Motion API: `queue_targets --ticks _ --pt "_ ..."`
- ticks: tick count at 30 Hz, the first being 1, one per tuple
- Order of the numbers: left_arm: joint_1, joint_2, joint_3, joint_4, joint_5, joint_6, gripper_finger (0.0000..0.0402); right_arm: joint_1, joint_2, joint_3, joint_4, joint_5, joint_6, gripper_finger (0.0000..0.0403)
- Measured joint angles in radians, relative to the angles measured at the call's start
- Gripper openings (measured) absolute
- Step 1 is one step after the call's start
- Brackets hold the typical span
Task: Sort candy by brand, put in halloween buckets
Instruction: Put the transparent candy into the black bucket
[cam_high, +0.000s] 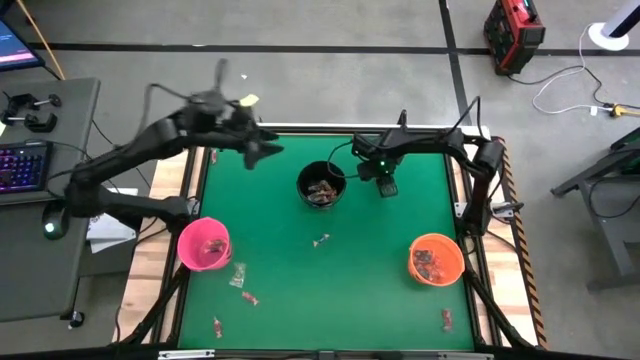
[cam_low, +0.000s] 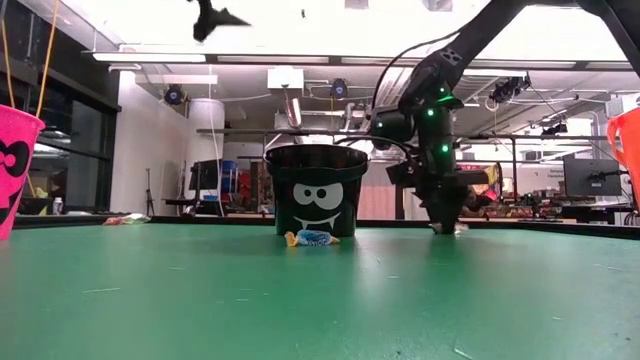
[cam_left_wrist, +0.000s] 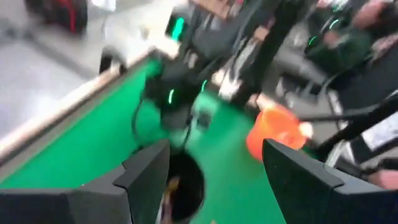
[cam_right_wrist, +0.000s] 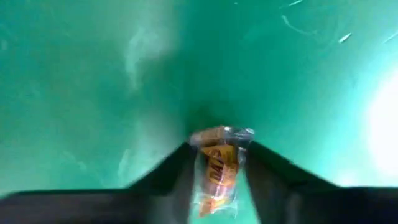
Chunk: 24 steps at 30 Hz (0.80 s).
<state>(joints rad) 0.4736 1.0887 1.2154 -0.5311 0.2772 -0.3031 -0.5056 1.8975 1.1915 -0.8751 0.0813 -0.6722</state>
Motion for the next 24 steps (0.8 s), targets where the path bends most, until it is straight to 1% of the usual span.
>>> queue_targets --ticks 2,3,5,7,10,14,15,17,21,24 --pt "0.001 -0.054 0.004 0.026 -0.036 0.019 0.0246 0.003 -0.012 0.007 -0.021 -0.012 0.055 0.0054" --pt "0.001 -0.078 0.004 0.028 -0.072 0.03 0.0246 0.003 -0.027 0.015 -0.036 -0.03 0.08 0.0033" --pt "0.001 -0.12 0.004 0.015 -0.163 0.053 0.0246 0.001 -0.08 0.038 -0.063 -0.055 0.134 0.0032" --pt "0.003 -0.157 0.004 -0.012 -0.24 0.055 0.0246 0.0 -0.154 0.057 -0.062 -0.077 0.173 0.0041" --pt "0.003 -0.187 0.004 -0.081 -0.303 0.054 0.0246 0.009 -0.27 0.086 -0.021 -0.136 0.223 0.004" --pt "0.003 -0.186 0.002 -0.178 -0.315 0.029 0.0246 0.026 -0.398 0.104 0.169 -0.377 0.391 0.0035" --pt "0.003 -0.181 0.002 -0.194 -0.314 0.022 0.0246 0.035 -0.411 0.104 0.224 -0.42 0.431 0.0035" --pt "0.003 -0.168 0.002 -0.219 -0.309 0.011 0.0246 0.06 -0.418 0.104 0.314 -0.449 0.48 0.0038" --pt "0.003 -0.132 0.002 -0.221 -0.277 0.0 0.0246 0.136 -0.383 0.104 0.439 -0.441 0.516 0.0063" --pt "0.002 -0.105 0.002 -0.221 -0.261 -0.001 0.0246 0.2 -0.322 0.102 0.493 -0.418 0.518 0.0068"
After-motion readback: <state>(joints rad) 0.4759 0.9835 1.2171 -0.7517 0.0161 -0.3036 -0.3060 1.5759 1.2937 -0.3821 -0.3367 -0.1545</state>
